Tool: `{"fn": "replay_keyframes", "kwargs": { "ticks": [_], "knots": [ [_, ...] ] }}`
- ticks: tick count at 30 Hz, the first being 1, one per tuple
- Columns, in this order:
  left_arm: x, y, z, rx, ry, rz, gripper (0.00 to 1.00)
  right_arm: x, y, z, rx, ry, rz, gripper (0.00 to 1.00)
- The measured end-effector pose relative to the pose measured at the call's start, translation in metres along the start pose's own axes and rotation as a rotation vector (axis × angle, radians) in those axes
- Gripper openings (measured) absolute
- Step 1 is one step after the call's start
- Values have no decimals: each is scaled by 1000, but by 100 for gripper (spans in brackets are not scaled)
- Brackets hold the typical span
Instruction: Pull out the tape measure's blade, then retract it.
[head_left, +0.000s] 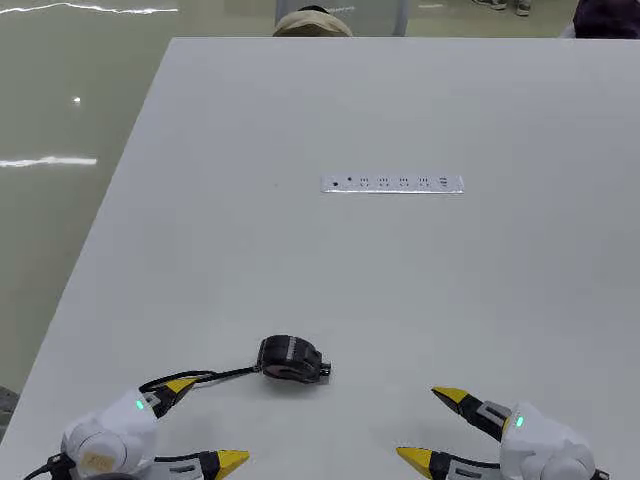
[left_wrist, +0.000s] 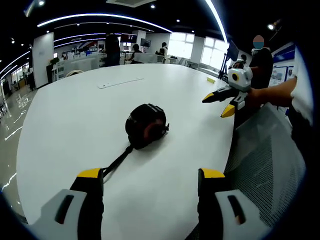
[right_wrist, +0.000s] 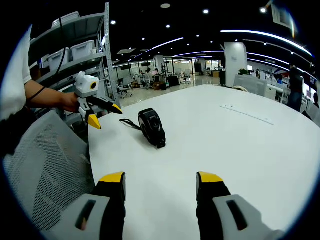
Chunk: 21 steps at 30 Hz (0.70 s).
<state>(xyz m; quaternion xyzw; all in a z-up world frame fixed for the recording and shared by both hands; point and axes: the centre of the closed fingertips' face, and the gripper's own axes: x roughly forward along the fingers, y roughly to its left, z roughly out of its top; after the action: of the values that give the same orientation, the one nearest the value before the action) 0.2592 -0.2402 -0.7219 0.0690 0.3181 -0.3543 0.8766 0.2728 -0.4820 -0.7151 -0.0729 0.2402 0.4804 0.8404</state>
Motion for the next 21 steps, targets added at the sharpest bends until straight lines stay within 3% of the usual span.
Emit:
{"fn": "replay_keyframes", "kwargs": {
  "ticks": [21],
  "knots": [
    [13,11,8,58,22,-58,76,17,2,11,-30,-39,67,55]
  ]
}}
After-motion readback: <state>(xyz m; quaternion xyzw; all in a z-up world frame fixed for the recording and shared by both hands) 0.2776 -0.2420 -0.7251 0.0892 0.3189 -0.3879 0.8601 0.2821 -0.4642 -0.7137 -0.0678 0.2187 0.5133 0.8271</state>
